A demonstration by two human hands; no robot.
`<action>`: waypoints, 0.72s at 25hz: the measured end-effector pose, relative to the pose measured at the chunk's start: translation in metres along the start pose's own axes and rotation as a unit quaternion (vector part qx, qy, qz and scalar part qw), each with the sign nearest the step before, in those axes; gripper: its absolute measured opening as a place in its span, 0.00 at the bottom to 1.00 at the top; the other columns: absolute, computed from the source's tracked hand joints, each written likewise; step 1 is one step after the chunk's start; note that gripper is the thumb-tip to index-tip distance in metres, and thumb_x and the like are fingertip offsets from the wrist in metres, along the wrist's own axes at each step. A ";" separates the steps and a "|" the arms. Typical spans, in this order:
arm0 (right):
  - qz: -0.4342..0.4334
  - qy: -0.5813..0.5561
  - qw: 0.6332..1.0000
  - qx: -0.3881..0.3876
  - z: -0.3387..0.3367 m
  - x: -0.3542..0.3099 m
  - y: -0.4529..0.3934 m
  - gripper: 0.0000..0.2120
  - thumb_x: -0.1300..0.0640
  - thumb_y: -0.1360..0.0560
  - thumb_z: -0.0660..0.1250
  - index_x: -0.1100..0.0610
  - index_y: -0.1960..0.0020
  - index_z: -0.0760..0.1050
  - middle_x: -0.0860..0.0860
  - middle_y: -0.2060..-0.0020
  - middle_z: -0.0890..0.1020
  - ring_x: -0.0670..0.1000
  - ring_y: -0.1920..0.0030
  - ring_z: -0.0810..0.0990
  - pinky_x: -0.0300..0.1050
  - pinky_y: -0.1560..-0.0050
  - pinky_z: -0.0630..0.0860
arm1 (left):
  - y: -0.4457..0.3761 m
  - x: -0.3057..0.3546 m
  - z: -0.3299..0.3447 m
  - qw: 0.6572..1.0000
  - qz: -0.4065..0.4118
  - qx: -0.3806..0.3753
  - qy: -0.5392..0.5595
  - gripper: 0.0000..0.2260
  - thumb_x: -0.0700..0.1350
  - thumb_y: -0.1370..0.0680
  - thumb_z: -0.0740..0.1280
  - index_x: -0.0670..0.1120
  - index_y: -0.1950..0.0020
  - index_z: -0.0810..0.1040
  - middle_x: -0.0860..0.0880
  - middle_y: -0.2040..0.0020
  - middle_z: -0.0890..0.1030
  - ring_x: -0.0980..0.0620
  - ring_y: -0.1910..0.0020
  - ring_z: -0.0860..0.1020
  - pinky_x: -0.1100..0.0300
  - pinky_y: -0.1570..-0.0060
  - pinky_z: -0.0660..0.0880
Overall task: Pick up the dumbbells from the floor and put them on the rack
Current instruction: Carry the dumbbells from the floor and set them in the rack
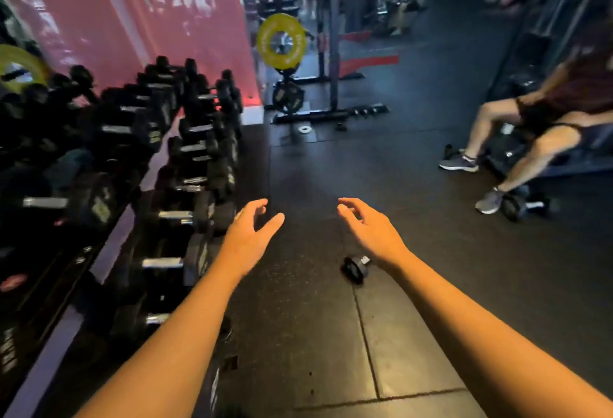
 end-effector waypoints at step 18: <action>0.193 0.109 0.972 0.073 -0.112 0.211 -0.117 0.25 0.38 0.21 0.59 0.45 0.26 0.66 0.50 0.32 0.75 0.54 0.34 0.75 0.51 0.38 0.73 | -0.207 0.015 0.240 0.988 -0.104 -0.116 -0.018 0.32 0.53 0.21 0.70 0.51 0.20 0.61 0.47 0.23 0.67 0.44 0.27 0.69 0.50 0.36 0.69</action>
Point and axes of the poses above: each hand's wrist, its own y-axis away from the middle knuckle, its own z-axis out of the palm, x = y × z, the point moved 3 cm from there along -y, towards the middle knuckle
